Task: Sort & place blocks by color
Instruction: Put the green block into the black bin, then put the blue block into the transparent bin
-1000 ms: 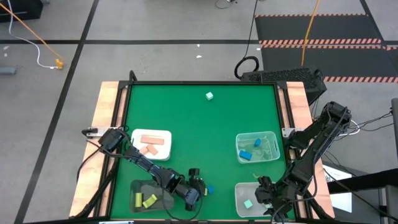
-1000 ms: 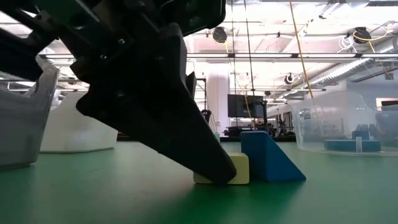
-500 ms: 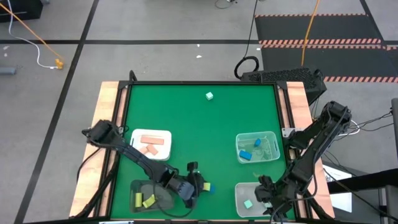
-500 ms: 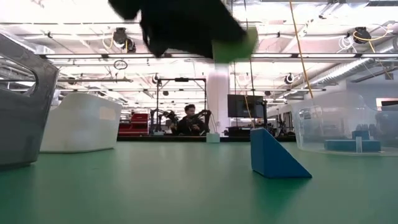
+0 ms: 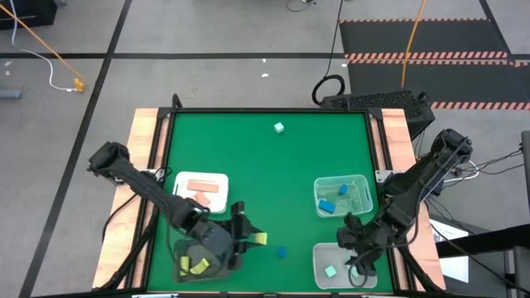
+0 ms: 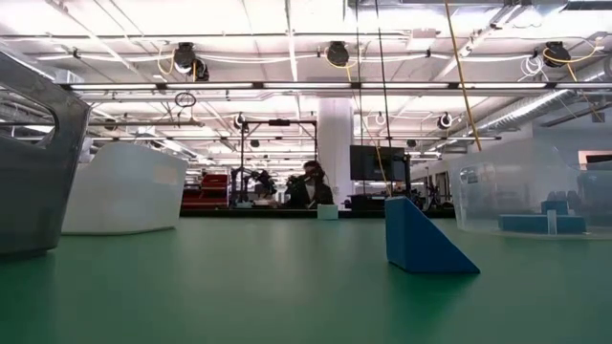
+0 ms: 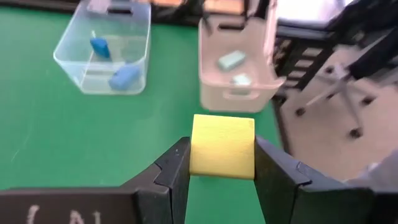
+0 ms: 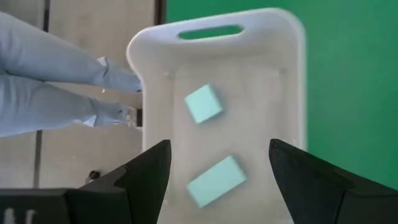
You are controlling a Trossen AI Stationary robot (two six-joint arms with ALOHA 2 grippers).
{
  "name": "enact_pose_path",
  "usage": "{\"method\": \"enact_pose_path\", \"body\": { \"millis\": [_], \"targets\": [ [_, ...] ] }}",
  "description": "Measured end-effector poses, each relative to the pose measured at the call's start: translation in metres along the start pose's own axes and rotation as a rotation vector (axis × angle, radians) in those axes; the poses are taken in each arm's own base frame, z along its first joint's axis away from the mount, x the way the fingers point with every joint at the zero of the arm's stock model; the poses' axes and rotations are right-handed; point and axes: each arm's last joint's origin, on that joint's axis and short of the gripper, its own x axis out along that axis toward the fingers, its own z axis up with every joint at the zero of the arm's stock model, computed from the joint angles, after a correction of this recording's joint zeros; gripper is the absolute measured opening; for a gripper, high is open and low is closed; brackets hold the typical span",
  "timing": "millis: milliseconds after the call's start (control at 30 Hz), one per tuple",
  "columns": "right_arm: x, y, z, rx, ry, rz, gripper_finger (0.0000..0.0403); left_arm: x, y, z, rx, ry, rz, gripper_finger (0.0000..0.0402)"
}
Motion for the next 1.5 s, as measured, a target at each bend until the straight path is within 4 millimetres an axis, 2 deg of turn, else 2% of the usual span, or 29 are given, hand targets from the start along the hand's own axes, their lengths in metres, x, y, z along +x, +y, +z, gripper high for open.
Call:
{"method": "enact_pose_path", "body": {
  "millis": [100, 233, 300, 400, 533, 767, 933, 1000, 1100, 1367, 1500],
  "targets": [
    [-0.004, -0.007, 0.008, -0.026, -0.028, -0.013, 0.0263, -0.019, -0.004, 0.007, -0.039, -0.031, -0.036, 0.0136],
    [-0.006, -0.017, 0.018, -0.091, -0.078, -0.064, 0.0263, -0.04, -0.012, 0.006, -0.091, -0.024, -0.077, 0.0139],
    [-0.006, -0.022, 0.023, -0.119, -0.091, -0.081, 0.0263, -0.049, -0.017, 0.002, -0.124, -0.001, -0.094, 0.0153],
    [-0.008, -0.032, 0.032, -0.128, -0.109, -0.106, 0.0263, -0.059, -0.026, -0.009, -0.179, 0.066, -0.103, 0.0163],
    [-0.011, -0.047, 0.046, -0.107, -0.152, -0.146, 0.0263, -0.07, -0.036, -0.027, -0.251, 0.181, -0.089, 0.0139],
    [-0.021, -0.07, 0.078, -0.049, -0.398, -0.268, 0.0263, -0.091, -0.038, -0.062, -0.336, 0.427, 0.057, 0.0137],
    [-0.026, -0.077, 0.097, 0.016, -0.546, -0.242, 0.0263, -0.098, -0.043, -0.081, -0.298, 0.509, 0.139, 0.0173],
    [-0.025, -0.077, 0.102, 0.03, -0.576, -0.226, 0.0263, -0.097, -0.046, -0.088, -0.271, 0.531, 0.16, 0.0173],
    [-0.018, -0.076, 0.108, 0.044, -0.603, -0.207, 0.0263, -0.091, -0.051, -0.097, -0.238, 0.551, 0.179, 0.0148],
    [0.015, -0.073, 0.116, 0.025, -0.576, -0.196, 0.0263, -0.074, -0.058, -0.113, -0.177, 0.592, 0.222, 0.0044],
    [0.03, -0.074, 0.118, 0.015, -0.517, -0.147, 0.0263, -0.074, -0.058, -0.114, -0.209, 0.595, 0.231, 0.0019]
  ]
}}
